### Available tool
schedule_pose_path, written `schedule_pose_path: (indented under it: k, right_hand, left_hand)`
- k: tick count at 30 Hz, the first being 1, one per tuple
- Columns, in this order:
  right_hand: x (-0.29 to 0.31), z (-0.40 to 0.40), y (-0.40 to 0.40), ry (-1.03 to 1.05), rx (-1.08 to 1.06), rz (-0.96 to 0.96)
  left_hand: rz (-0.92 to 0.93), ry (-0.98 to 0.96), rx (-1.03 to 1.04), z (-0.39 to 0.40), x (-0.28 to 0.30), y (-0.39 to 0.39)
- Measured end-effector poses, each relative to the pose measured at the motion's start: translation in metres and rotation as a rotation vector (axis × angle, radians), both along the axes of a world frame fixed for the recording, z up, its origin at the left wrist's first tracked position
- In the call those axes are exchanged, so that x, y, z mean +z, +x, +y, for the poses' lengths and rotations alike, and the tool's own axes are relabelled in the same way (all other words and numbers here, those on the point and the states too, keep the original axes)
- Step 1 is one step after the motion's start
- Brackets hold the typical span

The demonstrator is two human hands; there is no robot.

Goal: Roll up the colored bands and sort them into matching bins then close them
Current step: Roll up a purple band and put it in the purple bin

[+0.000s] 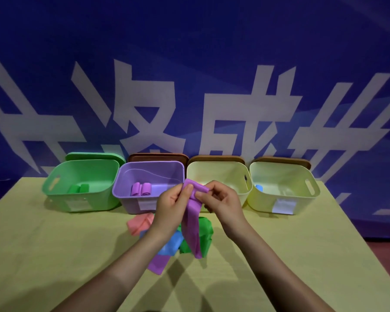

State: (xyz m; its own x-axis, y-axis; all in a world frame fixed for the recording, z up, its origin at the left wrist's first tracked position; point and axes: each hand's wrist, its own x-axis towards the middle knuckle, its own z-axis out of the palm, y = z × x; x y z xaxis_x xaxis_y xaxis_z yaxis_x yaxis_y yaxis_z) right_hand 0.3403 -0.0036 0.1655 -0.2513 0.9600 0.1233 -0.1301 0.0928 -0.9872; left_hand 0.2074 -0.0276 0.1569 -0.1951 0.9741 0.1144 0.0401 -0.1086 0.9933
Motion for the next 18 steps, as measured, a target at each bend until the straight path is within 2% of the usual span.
schedule_pose_path:
  k: [4, 7, 9, 12, 14, 18]
  right_hand:
    - [0.003, -0.003, -0.009, -0.009, -0.038, -0.017]
    - [0.007, -0.003, -0.015, -0.006, -0.079, -0.025]
    - [0.008, -0.004, -0.020, -0.011, -0.085, -0.013]
    - [0.006, -0.008, -0.028, -0.051, -0.065, 0.009]
    - [0.005, -0.009, -0.033, -0.058, -0.053, -0.001]
    - [0.005, -0.013, -0.042, 0.023, -0.079, -0.073]
  left_hand:
    - [-0.288, -0.215, 0.002, 0.002, 0.005, -0.006]
    - [-0.415, -0.323, -0.022, -0.002, 0.009, -0.015]
    - [-0.376, -0.256, -0.023, -0.009, 0.008, -0.021]
    - [-0.183, -0.130, -0.054, -0.018, 0.002, -0.032]
    - [-0.121, -0.122, -0.053, -0.020, 0.002, -0.039]
    - [-0.117, -0.162, -0.004, -0.022, 0.005, -0.050]
